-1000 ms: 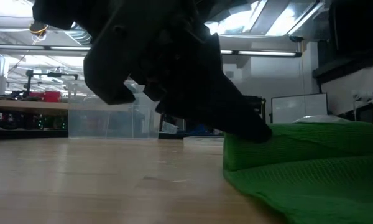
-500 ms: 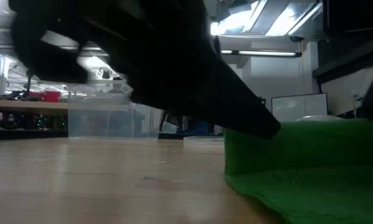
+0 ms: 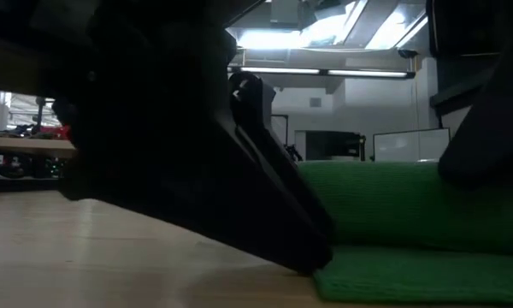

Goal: Roll bandage
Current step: Roll the green bandage

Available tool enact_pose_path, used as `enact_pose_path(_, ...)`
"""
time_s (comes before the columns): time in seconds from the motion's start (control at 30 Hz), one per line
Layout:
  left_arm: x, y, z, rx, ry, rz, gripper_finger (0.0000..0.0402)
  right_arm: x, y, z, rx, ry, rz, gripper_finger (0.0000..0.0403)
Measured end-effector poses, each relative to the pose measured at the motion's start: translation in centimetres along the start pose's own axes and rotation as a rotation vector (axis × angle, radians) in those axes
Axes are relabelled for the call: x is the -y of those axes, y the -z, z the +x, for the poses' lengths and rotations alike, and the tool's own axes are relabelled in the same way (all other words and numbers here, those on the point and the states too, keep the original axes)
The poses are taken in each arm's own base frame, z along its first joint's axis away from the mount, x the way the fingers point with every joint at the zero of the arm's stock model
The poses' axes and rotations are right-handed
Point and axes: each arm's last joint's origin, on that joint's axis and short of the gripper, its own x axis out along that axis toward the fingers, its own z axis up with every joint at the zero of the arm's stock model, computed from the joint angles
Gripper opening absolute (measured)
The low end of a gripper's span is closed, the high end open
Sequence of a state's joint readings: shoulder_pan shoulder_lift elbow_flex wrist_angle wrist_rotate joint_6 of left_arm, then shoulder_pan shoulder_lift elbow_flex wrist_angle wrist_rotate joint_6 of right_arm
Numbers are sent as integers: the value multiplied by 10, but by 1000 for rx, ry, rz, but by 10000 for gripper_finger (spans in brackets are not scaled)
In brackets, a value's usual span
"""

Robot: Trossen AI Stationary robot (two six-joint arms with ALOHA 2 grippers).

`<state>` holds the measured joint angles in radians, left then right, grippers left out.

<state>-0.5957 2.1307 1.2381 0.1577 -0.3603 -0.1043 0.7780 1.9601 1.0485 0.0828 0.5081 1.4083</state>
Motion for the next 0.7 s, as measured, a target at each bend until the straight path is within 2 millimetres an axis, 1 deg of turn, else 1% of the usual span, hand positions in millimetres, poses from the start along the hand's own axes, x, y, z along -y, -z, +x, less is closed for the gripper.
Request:
enact_pose_path(0.2, 3, 0, -1, 5, 4, 3, 129, 0, -5, -7, 35, 38, -20, 5)
enact_pose_path(0.4, 7, -1, -3, 14, 12, -5, 129, -1, -15, -23, 74, 83, -47, 5)
enact_pose_path(0.7, 10, -2, -5, 26, 16, -3, 129, 2, -12, -20, 34, 102, -34, 5)
